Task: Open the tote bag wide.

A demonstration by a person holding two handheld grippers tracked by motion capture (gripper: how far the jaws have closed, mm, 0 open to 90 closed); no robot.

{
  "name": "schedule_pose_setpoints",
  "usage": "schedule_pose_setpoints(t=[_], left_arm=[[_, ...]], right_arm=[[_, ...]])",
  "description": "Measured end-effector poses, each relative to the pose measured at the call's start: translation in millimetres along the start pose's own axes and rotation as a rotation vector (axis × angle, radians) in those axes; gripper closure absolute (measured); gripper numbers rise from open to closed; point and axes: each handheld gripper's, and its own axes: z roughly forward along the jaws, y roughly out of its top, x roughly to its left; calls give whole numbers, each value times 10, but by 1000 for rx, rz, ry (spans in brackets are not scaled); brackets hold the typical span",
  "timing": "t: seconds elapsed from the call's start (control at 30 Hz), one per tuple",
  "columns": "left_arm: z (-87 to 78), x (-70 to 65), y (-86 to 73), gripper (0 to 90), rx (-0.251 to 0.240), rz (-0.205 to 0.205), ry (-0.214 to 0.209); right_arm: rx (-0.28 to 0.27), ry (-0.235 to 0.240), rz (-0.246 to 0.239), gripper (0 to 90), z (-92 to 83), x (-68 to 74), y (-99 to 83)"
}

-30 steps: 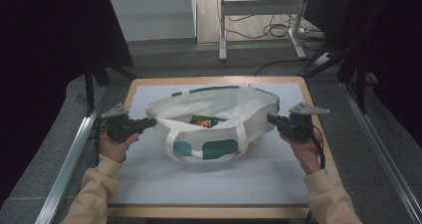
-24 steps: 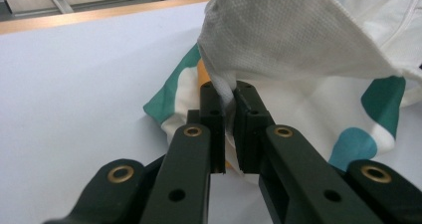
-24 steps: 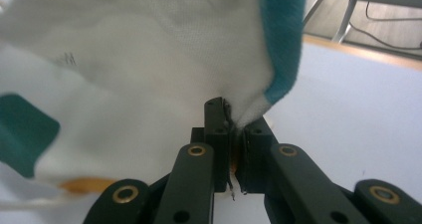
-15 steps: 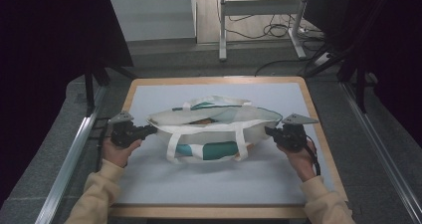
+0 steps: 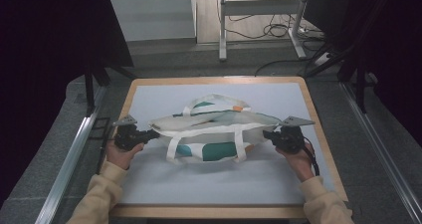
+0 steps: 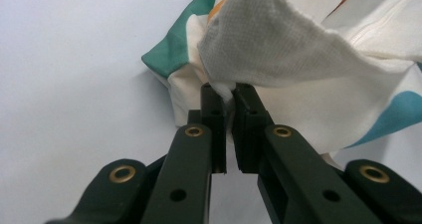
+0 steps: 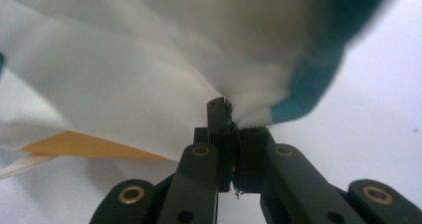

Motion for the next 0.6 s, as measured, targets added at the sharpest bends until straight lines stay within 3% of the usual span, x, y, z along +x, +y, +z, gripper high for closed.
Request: schedule_pose_setpoints(t=[0.23,0.43,0.6], left_arm=[[-221,-57,-35,856,-26,18,-45],[-254,-87,-82,857,-25,20,-66],[-186,-62,-146,857,6,8,-69]], right_arm=[[-37,16,-41,866,-295,93,33],[-23,45,-18,866,-304,86,-56],[14,46,-17,866,-241,104,-107]])
